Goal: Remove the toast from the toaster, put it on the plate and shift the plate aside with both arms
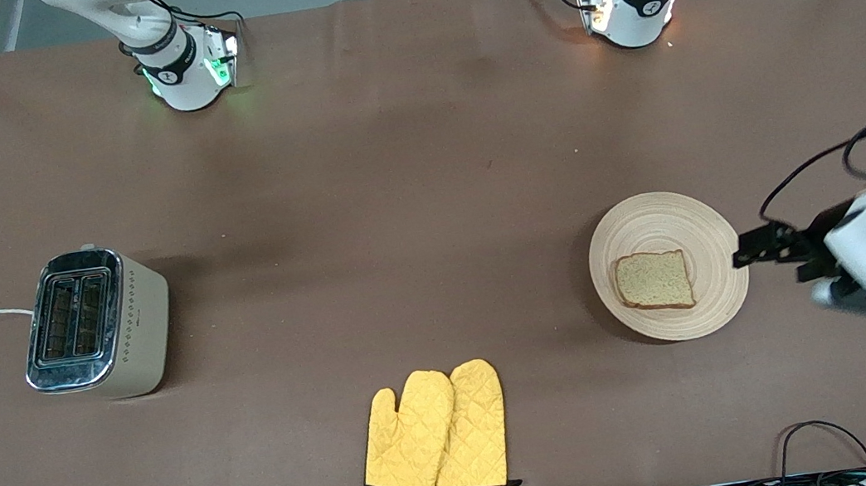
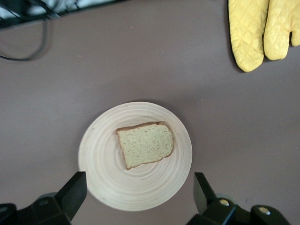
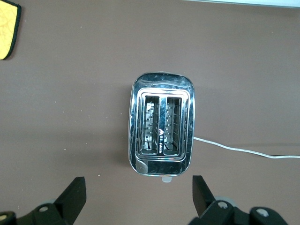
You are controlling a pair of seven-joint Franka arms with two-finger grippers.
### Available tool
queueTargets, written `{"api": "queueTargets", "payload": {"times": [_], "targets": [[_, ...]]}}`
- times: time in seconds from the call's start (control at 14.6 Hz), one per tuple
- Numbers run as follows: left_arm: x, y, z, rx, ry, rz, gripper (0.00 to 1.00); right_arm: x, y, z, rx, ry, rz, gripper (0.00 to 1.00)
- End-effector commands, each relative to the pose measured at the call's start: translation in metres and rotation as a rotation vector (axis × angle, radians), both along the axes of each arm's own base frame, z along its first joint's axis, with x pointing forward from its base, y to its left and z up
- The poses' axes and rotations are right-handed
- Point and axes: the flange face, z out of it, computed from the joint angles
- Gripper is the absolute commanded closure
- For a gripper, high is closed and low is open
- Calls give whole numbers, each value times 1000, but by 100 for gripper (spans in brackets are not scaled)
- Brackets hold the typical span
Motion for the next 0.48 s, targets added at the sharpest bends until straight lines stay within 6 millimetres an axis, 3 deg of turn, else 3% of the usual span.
{"api": "queueTargets", "payload": {"times": [0.0,0.21,0.41], "targets": [[-43,14,70,39,-50,71,0,4,-7,6,2,9,-7,0],[-83,19,93,58,18,164,0,3,-7,5,10,13,-11,0],[-120,20,87,120,-16,197,0,2,-1,-4,20,58,3,0]]}}
